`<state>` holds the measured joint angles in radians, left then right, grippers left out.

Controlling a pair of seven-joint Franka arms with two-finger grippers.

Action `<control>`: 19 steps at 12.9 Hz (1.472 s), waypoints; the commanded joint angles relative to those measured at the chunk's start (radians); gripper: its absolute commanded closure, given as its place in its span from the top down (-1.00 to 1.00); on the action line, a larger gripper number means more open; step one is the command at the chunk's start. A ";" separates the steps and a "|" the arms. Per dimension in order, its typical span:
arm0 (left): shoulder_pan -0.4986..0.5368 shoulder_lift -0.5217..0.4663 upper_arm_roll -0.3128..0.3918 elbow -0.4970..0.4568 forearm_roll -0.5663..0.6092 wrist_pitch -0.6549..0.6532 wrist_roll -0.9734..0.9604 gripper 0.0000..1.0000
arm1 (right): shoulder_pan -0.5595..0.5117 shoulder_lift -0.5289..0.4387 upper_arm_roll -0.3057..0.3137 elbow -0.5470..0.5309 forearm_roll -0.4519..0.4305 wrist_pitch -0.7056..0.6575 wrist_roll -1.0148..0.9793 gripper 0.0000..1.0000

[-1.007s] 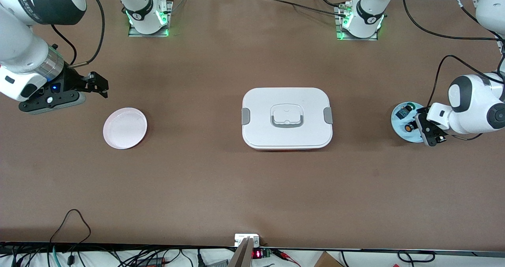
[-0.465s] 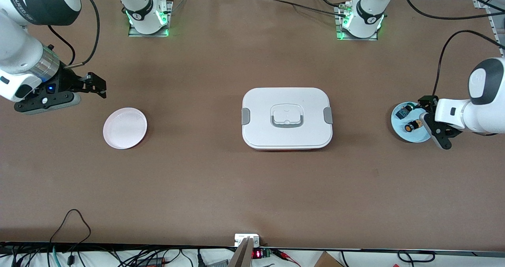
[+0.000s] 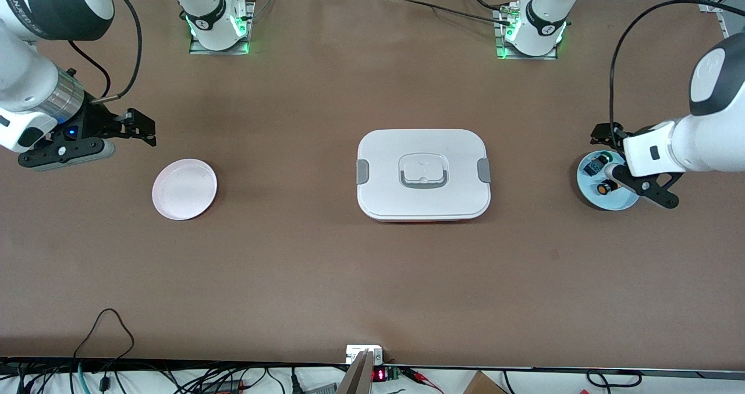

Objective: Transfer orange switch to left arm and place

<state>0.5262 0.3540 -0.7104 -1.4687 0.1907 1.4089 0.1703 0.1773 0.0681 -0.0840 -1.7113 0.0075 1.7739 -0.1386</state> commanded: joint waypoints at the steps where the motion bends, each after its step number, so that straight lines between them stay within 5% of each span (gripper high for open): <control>1: 0.001 -0.009 -0.008 0.037 0.004 0.027 -0.214 1.00 | -0.004 0.003 0.003 0.013 0.019 -0.013 0.005 1.00; 5: -0.009 -0.015 -0.008 0.050 0.004 0.065 -0.239 1.00 | -0.004 -0.002 0.001 0.013 0.087 -0.030 0.007 1.00; 16: -0.044 -0.087 0.021 0.047 -0.008 0.058 -0.252 1.00 | -0.016 -0.001 0.001 0.012 0.088 -0.045 0.005 1.00; 19: -0.231 -0.128 0.269 0.035 -0.054 0.073 -0.261 1.00 | -0.010 -0.002 0.003 0.012 0.083 -0.045 0.005 1.00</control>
<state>0.4009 0.2819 -0.5946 -1.4080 0.1807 1.4730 -0.0896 0.1695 0.0684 -0.0846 -1.7111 0.0798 1.7453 -0.1384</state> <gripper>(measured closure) 0.000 0.000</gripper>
